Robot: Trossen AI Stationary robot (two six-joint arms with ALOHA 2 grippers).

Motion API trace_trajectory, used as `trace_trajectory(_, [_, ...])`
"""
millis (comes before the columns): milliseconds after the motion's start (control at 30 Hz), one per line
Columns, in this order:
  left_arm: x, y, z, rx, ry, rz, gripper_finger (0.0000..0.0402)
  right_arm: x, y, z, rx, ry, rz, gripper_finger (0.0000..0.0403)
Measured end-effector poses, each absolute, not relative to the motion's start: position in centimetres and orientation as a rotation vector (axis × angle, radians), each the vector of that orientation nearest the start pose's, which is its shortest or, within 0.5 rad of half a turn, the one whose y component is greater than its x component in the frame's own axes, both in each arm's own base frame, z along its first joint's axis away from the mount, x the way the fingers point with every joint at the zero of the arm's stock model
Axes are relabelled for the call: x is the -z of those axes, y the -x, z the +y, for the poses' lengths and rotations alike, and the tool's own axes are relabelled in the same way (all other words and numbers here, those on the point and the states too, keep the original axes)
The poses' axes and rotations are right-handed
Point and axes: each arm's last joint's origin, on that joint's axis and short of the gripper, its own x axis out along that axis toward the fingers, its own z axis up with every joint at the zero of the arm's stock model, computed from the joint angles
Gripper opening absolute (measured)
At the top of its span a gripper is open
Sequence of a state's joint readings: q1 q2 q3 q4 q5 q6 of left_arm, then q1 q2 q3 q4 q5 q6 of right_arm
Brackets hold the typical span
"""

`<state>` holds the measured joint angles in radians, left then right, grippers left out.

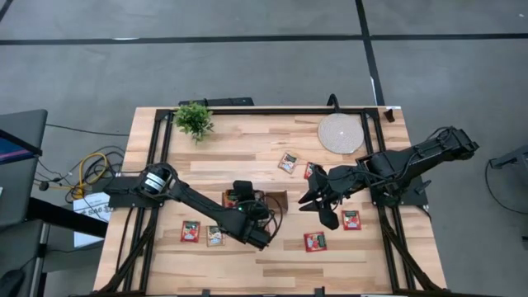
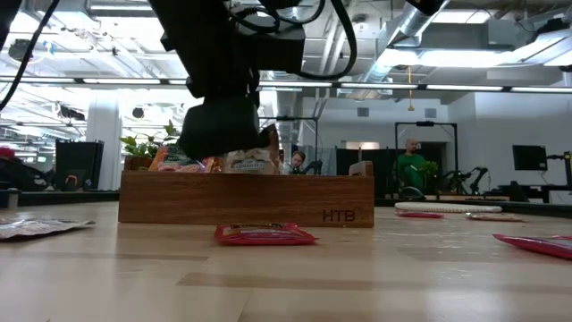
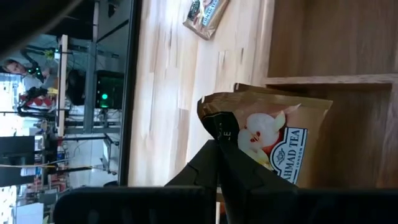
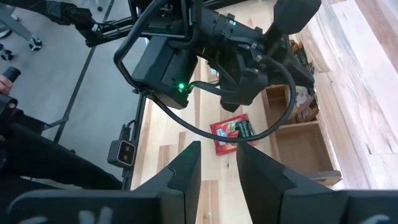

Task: Pick & Place Tea
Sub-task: Put the brown tea bag into the middle section of the wooden organizer

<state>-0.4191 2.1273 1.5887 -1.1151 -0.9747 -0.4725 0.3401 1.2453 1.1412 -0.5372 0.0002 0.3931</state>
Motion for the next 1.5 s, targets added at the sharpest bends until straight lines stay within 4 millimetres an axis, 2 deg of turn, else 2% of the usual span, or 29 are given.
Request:
trace_trajectory(533, [-16.9,-37.6,-12.5,-0.692,-0.613,1.130,0.0000,-33.0,-24.8,8.8,-0.198,-0.267,0.688,0.0097])
trace_trajectory(1400, [-16.9,-37.7,-12.4,-0.687,-0.600,1.127,0.0001,-33.0,-24.8,8.8,-0.198,-0.267,0.688,0.0097])
trace_trajectory(1500, [-16.9,-37.7,-12.4,-0.687,-0.601,1.127,0.0012,-33.0,-24.8,8.8,-0.198,-0.267,0.688,0.0097])
